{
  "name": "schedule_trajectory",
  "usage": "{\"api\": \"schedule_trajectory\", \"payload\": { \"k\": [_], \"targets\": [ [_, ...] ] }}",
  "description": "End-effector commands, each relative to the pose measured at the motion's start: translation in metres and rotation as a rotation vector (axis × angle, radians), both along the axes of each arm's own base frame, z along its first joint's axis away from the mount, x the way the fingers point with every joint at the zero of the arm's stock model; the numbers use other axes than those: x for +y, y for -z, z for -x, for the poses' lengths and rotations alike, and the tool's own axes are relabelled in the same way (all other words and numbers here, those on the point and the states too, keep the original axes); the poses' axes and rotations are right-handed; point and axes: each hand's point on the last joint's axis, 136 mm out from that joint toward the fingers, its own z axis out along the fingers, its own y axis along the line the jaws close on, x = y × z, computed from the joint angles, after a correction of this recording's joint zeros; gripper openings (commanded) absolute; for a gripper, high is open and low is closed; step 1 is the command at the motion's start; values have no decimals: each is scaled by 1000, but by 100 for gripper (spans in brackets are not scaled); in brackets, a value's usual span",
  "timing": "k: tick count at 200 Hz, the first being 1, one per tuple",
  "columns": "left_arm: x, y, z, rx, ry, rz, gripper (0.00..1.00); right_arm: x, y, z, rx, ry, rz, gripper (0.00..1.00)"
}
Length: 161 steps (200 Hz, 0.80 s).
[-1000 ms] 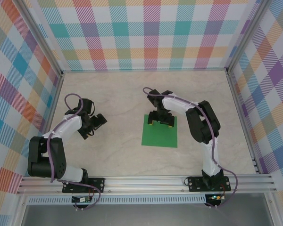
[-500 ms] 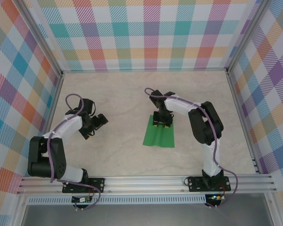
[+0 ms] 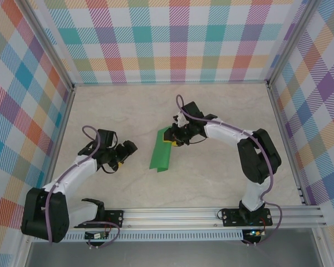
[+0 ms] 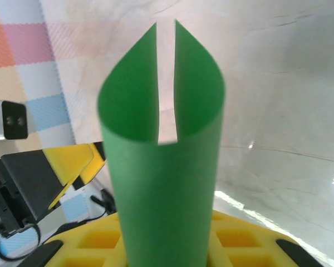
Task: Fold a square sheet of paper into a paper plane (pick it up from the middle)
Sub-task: Fold the square sheet of paper in half at the center of the table.
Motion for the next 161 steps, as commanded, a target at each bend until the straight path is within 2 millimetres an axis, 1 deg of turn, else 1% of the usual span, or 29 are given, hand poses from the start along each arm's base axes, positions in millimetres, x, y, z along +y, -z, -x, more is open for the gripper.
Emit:
{"api": "schedule_trajectory", "payload": {
  "k": [1, 9, 12, 23, 35, 52, 65, 92, 121, 142, 161],
  "targets": [
    [-17, -11, 2, -57, 28, 91, 86, 8, 13, 6, 28, -57, -44, 29],
    [-20, -11, 5, -55, 37, 106, 85, 5, 24, 5, 29, -60, -9, 30],
    [-22, -16, 0, -82, 42, 119, 85, 4, 29, 5, 30, -61, 8, 30],
    [-28, -18, -1, -92, 61, 142, 83, -3, 45, 4, 40, -56, 78, 32],
    [-36, -20, -1, -99, 95, 167, 82, -9, 57, 5, 32, -67, 127, 35],
    [-48, -21, -2, -100, 138, 201, 81, -20, 69, 2, 10, -69, 211, 42],
    [-58, -19, -2, -93, 167, 226, 80, -30, 75, 1, -3, -68, 277, 47],
    [-82, -15, -2, -90, 248, 254, 78, -38, 73, 3, -30, -82, 324, 58],
    [-107, -5, -1, -73, 332, 285, 78, -39, 65, 5, -47, -93, 312, 62],
    [-117, 3, 0, -53, 376, 297, 77, -41, 61, 9, -46, -82, 288, 66],
    [-126, 5, 2, -46, 410, 320, 77, -40, 54, 13, -52, -78, 254, 68]
  ]
}}
